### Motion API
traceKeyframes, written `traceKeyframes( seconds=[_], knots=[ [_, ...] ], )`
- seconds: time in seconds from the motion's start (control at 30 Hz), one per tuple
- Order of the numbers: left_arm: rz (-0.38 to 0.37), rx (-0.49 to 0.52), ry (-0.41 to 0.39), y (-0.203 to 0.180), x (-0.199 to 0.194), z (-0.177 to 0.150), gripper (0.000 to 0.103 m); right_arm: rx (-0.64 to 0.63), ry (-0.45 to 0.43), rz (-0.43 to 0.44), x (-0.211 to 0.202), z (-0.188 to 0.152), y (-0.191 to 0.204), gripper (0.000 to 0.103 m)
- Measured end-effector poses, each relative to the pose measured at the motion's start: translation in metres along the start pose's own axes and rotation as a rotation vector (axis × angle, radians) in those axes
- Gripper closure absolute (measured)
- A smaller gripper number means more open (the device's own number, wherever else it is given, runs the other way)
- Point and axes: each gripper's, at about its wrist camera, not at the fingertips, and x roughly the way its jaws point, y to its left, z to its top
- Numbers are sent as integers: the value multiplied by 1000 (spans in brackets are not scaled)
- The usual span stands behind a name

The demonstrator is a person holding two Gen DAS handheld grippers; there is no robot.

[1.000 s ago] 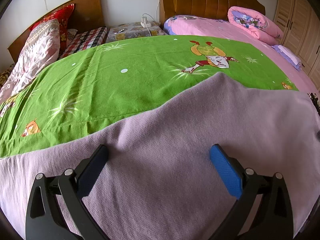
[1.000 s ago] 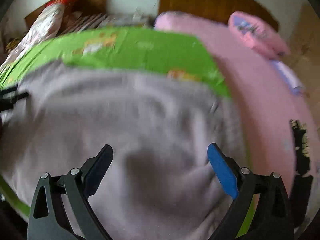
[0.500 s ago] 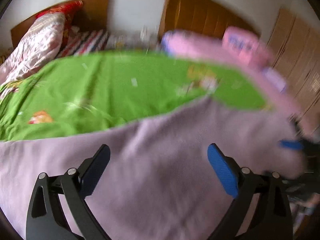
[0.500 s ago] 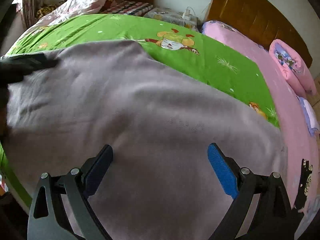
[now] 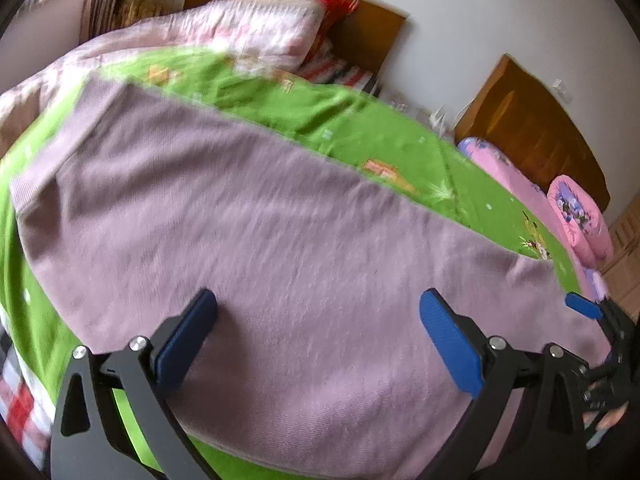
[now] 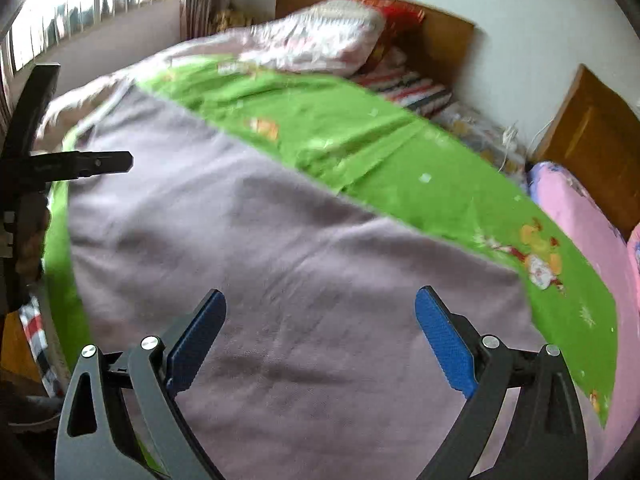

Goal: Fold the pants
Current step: 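Move both open grippers over the sweatpants toward the waistband, then grasp the ribbed sweatpants cuff with the left gripper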

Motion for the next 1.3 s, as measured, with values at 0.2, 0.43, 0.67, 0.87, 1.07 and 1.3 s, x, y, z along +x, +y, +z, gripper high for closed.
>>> traceKeyframes(
  seconds=[0.2,0.43,0.67,0.87,1.07,1.3],
  knots=[
    [44,40,7,-6,5,1,2,224,105,41,8,-35,-53,11],
    [115,87,8,-13,14,0,2,117,9,58,-13,1,-28,11],
    [83,54,-11,-6,12,1,2,-113,-36,196,29,78,43,11],
    [37,19,-30,0,8,-1,2,-24,-3,273,62,57,27,8],
    [-44,-70,-255,14,-32,-11,2,8,-22,233,45,64,26,9],
    [-97,-361,-374,77,-76,-26,2,-60,-94,307,52,91,63,8]
  ],
)
